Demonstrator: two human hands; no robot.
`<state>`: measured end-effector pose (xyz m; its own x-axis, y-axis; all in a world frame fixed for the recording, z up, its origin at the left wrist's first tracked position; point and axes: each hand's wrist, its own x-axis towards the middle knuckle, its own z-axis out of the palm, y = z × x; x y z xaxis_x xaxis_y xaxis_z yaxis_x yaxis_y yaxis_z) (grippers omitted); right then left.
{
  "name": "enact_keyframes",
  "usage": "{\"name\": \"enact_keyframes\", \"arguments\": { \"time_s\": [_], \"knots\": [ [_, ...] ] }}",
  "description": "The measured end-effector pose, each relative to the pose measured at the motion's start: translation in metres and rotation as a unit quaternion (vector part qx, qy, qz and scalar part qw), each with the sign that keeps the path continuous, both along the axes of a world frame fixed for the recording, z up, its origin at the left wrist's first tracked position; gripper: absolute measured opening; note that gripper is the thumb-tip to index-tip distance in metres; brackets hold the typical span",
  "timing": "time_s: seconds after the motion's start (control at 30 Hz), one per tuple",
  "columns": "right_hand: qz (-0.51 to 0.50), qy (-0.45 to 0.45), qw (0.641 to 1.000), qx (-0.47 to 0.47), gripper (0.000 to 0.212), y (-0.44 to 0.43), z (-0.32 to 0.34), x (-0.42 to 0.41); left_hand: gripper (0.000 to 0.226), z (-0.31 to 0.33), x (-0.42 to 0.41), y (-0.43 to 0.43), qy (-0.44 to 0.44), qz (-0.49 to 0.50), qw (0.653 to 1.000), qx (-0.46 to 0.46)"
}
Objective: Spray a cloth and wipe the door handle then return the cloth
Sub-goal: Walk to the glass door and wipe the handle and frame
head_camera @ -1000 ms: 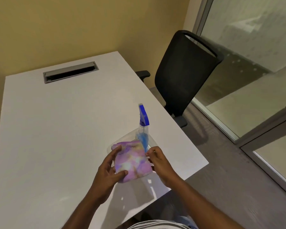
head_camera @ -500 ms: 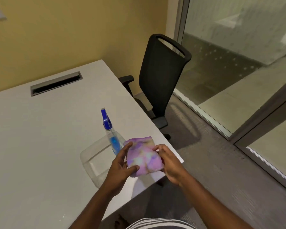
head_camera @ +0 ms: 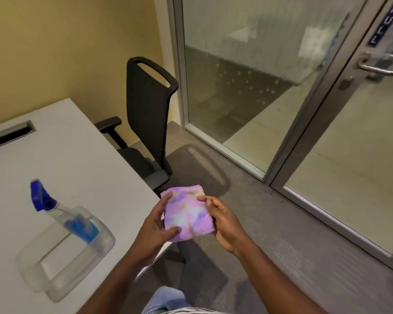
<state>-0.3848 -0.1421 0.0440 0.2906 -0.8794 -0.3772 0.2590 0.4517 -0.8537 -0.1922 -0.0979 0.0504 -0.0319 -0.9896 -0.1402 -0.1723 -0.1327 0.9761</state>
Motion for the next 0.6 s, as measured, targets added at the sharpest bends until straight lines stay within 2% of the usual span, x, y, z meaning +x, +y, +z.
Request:
{"name": "enact_keyframes", "arguments": {
  "time_s": [0.17, 0.27, 0.47, 0.6],
  "knots": [
    [-0.068, -0.018, 0.998, 0.001, 0.028, -0.020, 0.007, -0.042, 0.076, 0.012, -0.041, -0.045, 0.044, -0.074, 0.996, 0.008],
    [-0.110, -0.023, 0.994, 0.014, 0.029, -0.040, 0.010, -0.066, 0.080, 0.016, -0.066, -0.081, 0.066, -0.119, 0.991, 0.018],
    [-0.181, 0.006, 0.983, -0.002, 0.023, -0.108, 0.007, -0.121, 0.089, 0.012, -0.121, -0.173, 0.066, -0.193, 0.979, 0.007],
    [-0.215, 0.029, 0.976, -0.004, 0.035, -0.157, 0.005, -0.150, 0.089, 0.012, -0.154, -0.242, 0.015, -0.239, 0.971, -0.006]
  ]
}}
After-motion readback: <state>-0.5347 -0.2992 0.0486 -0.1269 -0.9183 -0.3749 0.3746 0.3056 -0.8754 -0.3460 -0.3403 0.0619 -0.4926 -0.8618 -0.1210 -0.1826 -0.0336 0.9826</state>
